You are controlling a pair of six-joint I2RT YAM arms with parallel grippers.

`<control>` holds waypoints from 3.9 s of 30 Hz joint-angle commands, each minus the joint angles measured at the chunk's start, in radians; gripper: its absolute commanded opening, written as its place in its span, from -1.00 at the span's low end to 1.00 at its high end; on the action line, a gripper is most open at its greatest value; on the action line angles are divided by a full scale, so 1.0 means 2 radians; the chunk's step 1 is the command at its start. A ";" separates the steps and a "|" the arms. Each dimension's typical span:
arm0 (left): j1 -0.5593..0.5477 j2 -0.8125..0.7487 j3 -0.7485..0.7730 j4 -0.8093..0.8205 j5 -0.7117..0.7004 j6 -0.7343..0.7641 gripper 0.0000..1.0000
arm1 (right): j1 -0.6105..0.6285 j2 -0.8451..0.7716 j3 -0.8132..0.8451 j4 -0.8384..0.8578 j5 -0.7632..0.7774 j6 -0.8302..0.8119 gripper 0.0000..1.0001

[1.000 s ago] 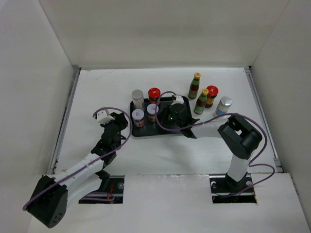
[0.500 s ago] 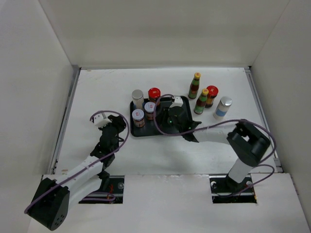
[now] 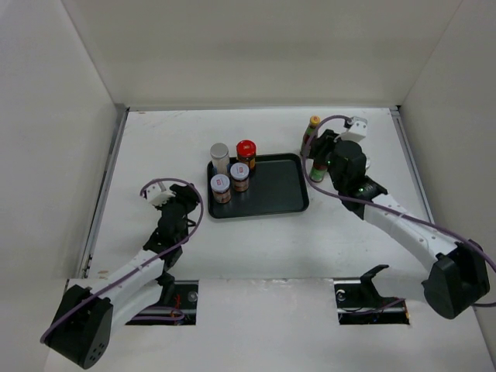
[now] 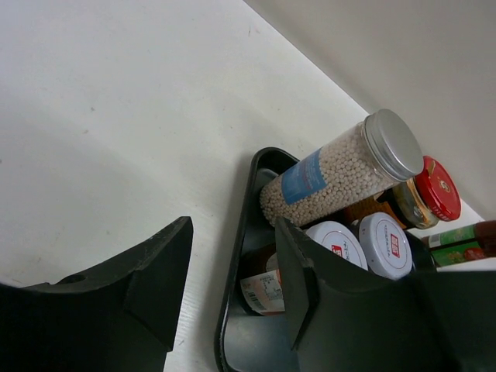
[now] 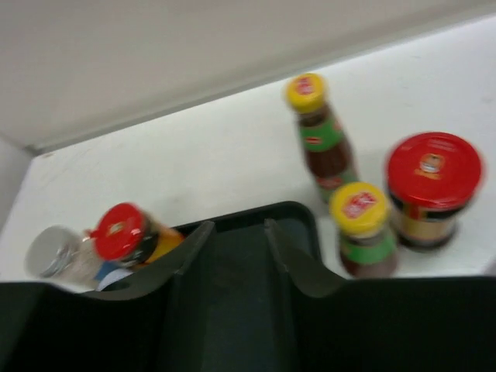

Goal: Organize the condiment bottles

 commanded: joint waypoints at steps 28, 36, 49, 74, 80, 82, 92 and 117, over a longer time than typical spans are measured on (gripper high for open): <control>0.011 0.013 0.003 0.027 0.023 -0.013 -0.06 | -0.060 0.117 0.084 -0.047 0.058 -0.090 0.08; 0.013 0.004 0.000 0.029 0.021 -0.013 -0.01 | -0.044 0.113 0.081 -0.023 0.117 -0.125 -0.36; 0.015 0.004 -0.001 0.030 0.018 -0.014 0.13 | 0.036 0.027 0.079 0.041 0.127 -0.169 -0.48; 0.018 0.006 0.001 0.029 0.027 -0.018 0.19 | 0.094 0.266 0.228 0.121 0.065 -0.139 -0.49; 0.019 0.009 0.001 0.030 0.031 -0.019 0.19 | 0.106 0.290 0.237 0.126 0.071 -0.133 -0.33; 0.019 0.007 0.000 0.029 0.034 -0.019 0.19 | 0.107 0.296 0.231 0.130 0.071 -0.133 -0.25; 0.022 0.020 0.003 0.032 0.036 -0.022 0.20 | 0.106 0.232 0.173 0.130 0.067 -0.118 0.69; 0.025 0.013 0.002 0.028 0.039 -0.018 0.21 | -0.103 0.238 0.234 -0.047 -0.052 -0.138 0.65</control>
